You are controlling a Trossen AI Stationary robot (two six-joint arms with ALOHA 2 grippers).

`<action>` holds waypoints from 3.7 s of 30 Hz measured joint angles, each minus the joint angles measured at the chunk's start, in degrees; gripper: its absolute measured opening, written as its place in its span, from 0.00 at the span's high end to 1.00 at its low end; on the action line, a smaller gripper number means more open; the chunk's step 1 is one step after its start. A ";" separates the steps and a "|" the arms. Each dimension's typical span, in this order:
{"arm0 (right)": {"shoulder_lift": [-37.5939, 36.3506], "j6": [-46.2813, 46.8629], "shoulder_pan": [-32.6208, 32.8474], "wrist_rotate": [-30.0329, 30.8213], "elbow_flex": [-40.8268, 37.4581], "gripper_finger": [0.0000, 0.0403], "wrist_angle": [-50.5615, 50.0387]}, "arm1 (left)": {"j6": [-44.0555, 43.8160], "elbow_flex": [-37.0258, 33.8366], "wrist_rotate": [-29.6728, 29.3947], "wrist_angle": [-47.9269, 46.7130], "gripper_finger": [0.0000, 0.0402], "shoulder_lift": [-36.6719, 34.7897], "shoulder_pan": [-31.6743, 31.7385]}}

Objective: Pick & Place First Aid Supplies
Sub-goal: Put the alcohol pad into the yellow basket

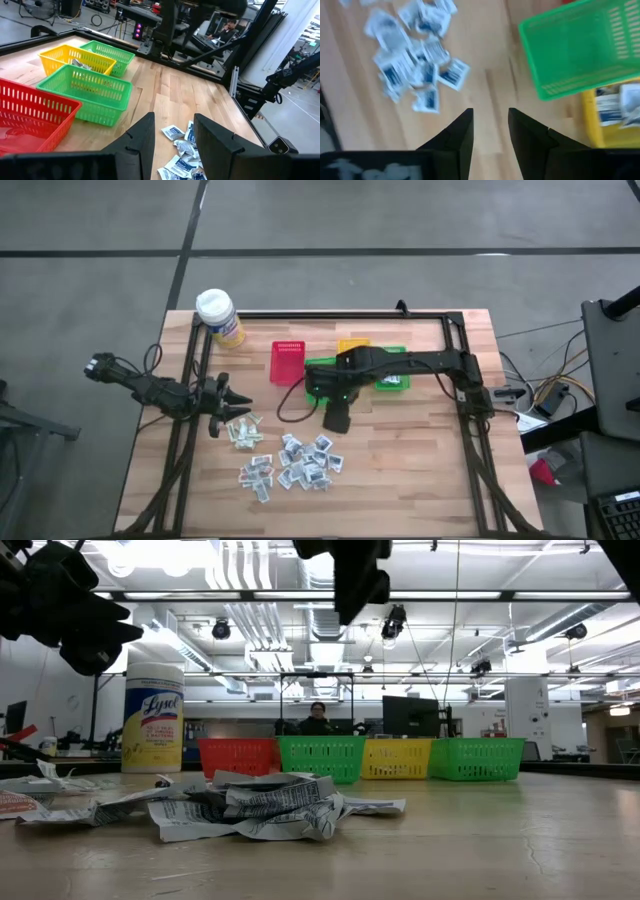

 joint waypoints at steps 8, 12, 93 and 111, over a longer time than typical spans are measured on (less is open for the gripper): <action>0.58 11.50 3.26 0.04 -0.18 0.70 9.22 | 1.14 0.00 1.50 0.00 0.67 0.00 -0.01; 0.72 14.17 4.28 0.21 -1.15 0.71 9.86 | 2.29 0.00 2.57 -0.01 0.67 0.00 0.00; 5.49 18.81 5.16 -6.32 -30.20 0.69 39.92 | 6.16 0.00 12.79 -2.99 0.67 -2.73 -0.02; 5.29 16.35 4.94 -3.63 -33.38 0.70 39.97 | 5.97 0.00 12.77 -2.97 0.67 -2.73 -0.02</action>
